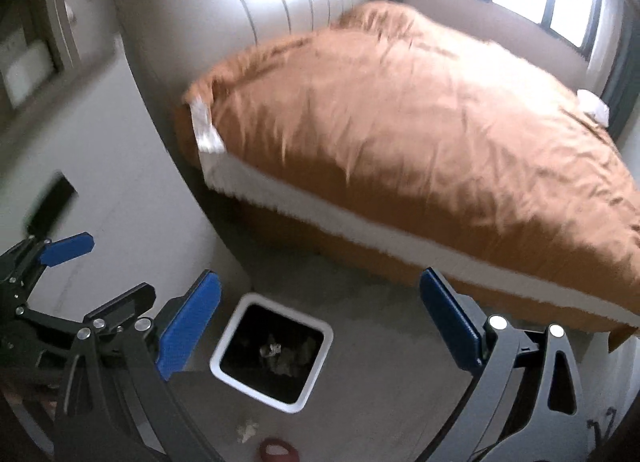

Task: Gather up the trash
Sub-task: 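Move both tools back over the desk trash, then grasp yellow chip bag with right tool while left tool grasps white tissue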

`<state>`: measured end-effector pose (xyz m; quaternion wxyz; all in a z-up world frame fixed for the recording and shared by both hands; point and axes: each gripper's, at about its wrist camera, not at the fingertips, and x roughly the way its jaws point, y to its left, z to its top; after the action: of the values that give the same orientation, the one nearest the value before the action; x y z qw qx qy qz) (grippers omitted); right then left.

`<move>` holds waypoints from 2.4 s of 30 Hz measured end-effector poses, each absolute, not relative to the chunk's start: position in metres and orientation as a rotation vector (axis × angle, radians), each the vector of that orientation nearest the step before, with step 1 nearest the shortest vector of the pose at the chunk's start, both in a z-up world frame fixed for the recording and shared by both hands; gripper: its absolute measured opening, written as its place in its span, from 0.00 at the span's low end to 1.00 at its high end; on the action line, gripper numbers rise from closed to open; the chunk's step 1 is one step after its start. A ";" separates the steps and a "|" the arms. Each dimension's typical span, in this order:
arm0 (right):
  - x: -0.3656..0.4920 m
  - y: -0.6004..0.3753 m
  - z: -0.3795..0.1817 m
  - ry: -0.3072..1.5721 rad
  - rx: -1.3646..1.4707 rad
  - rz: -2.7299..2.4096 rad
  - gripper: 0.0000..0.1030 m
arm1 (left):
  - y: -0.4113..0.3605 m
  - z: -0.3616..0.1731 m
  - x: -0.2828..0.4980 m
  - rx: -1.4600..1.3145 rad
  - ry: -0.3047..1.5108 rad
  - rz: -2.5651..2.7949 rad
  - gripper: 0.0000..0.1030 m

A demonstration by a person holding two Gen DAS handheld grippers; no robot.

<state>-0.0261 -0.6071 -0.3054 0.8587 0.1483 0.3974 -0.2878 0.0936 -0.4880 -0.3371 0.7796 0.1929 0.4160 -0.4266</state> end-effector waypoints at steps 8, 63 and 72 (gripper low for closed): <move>-0.043 -0.586 -0.206 0.685 0.256 -0.601 0.96 | -0.454 -0.222 0.077 0.335 0.777 -0.865 0.95; 0.083 -0.195 -0.220 0.837 -0.030 0.081 0.41 | -0.057 -0.206 0.162 0.177 0.788 -0.360 0.85; 0.083 -0.198 -0.217 0.846 -0.020 0.084 0.34 | -0.067 -0.221 0.193 0.198 0.858 -0.349 0.10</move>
<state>0.0826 -0.1984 -0.2170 0.9110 -0.0098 0.4103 0.0408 0.1935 -0.0674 -0.2205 0.8899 0.0954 0.4133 -0.1680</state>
